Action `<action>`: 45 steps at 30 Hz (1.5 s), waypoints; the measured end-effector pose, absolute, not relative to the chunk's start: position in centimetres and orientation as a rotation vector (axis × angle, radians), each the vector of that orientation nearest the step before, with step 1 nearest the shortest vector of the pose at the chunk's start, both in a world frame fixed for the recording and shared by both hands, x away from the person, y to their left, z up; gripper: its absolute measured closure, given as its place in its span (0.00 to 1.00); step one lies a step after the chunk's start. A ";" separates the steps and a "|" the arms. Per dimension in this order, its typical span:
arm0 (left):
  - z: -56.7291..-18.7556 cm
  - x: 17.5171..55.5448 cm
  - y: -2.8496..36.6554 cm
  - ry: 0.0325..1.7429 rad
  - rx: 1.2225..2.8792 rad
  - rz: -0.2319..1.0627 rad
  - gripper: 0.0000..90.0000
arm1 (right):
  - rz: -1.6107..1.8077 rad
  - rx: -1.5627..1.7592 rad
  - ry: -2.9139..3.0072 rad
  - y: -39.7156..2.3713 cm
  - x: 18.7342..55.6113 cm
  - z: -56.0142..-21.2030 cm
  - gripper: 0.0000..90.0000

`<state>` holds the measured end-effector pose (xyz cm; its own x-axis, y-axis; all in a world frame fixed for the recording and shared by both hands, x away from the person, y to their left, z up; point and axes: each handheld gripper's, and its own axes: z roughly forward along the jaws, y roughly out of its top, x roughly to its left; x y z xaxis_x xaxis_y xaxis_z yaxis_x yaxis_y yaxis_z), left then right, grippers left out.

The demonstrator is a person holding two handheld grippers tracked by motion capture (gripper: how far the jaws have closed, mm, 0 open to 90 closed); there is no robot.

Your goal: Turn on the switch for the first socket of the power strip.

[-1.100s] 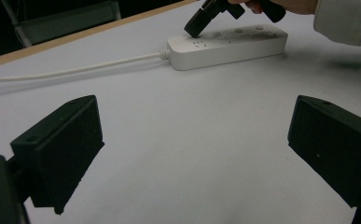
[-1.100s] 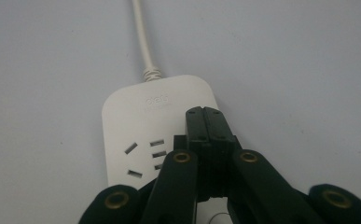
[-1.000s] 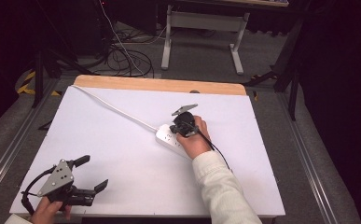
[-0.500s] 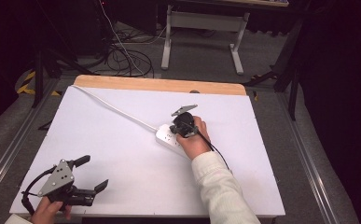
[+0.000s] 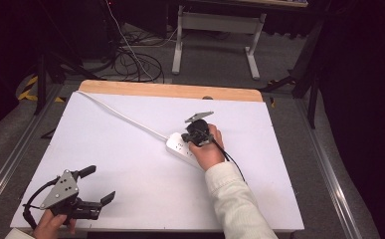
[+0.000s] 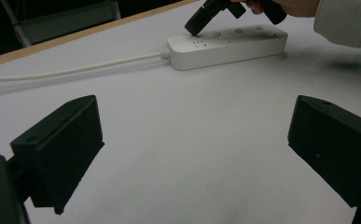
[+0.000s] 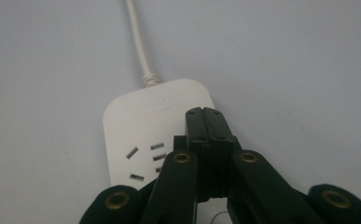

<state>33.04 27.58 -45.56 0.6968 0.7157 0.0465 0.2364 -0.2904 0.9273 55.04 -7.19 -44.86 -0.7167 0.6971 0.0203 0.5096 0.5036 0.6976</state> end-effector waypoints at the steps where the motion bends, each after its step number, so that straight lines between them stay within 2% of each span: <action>1: -45.6 33.1 27.6 0.746 1.851 0.567 0.04 | 1.050 1.002 2.465 -7.2 54.9 -44.6 1.00; 12: -45.5 33.1 27.5 0.744 1.854 0.574 0.04 | 1.167 0.900 2.408 -7.8 53.0 -40.7 1.00; 21: -45.6 33.1 27.5 0.747 1.852 0.566 0.04 | 1.234 0.884 2.381 -8.7 52.5 -39.5 0.98; 23: -45.6 33.1 27.5 0.745 1.852 0.570 0.04 | 1.263 0.875 2.375 -8.7 52.4 -39.3 0.86; 24: -45.5 33.1 27.5 0.746 1.852 0.566 0.04 | 1.274 0.860 2.358 -8.8 52.2 -39.0 0.77; 25: -45.5 33.1 27.5 0.746 1.852 0.566 0.04 | 1.274 0.860 2.358 -8.8 52.2 -39.0 0.77; 26: -45.5 33.1 27.5 0.748 1.850 0.569 0.04 | 1.276 0.875 2.351 -9.0 51.9 -38.8 0.64; 32: -45.5 33.1 27.5 0.746 1.851 0.572 0.04 | 1.324 0.891 2.328 -9.9 50.7 -37.6 0.43; 45: -45.5 33.2 27.5 0.750 1.849 0.568 0.04 | 1.422 0.794 2.310 -10.8 47.7 -36.0 0.28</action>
